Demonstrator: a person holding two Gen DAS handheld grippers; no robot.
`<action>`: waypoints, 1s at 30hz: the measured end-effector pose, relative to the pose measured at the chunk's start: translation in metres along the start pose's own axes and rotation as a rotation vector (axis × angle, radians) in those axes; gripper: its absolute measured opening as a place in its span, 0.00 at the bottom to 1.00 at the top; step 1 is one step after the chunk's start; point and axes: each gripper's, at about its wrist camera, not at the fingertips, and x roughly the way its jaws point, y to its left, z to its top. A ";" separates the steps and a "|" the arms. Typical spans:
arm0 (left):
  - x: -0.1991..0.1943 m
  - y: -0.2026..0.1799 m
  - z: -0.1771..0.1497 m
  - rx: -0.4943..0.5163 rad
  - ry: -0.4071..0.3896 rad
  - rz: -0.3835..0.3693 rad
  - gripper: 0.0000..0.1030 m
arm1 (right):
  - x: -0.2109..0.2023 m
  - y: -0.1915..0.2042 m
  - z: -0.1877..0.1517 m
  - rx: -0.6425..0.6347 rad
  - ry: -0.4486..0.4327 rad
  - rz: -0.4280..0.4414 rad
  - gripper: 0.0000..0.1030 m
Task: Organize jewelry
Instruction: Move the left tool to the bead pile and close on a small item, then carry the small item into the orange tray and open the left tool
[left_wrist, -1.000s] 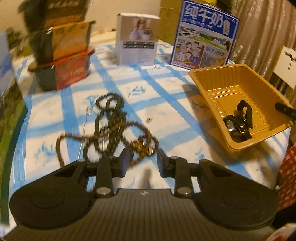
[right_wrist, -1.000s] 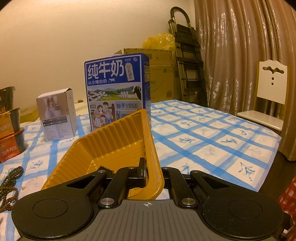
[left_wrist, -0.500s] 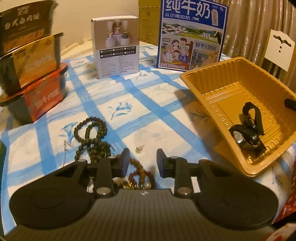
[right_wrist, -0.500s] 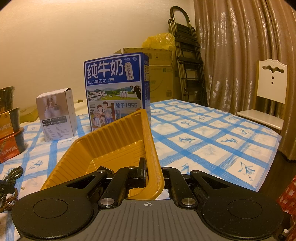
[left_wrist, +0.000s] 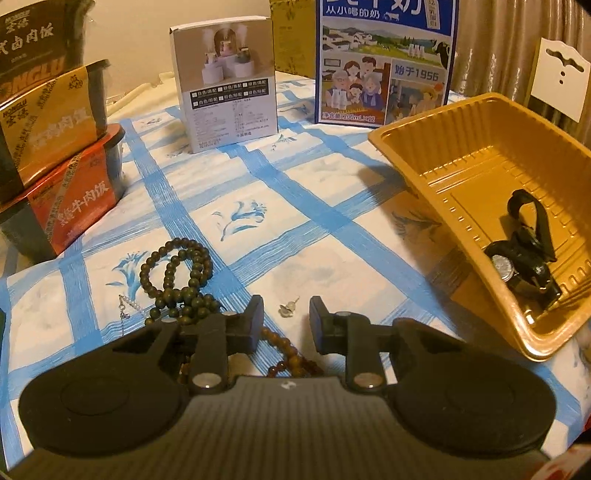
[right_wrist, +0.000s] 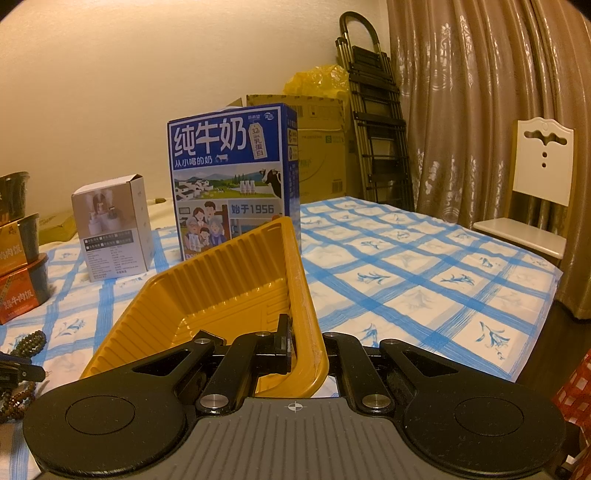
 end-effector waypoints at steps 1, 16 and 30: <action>0.002 0.001 0.000 -0.001 0.004 0.000 0.21 | 0.000 0.000 0.000 0.000 0.000 0.000 0.05; 0.010 -0.006 -0.002 0.072 -0.009 -0.013 0.07 | 0.000 0.000 0.000 -0.001 0.000 0.001 0.05; -0.050 -0.040 0.020 -0.064 -0.085 -0.213 0.07 | 0.000 0.000 0.001 0.001 0.001 0.000 0.05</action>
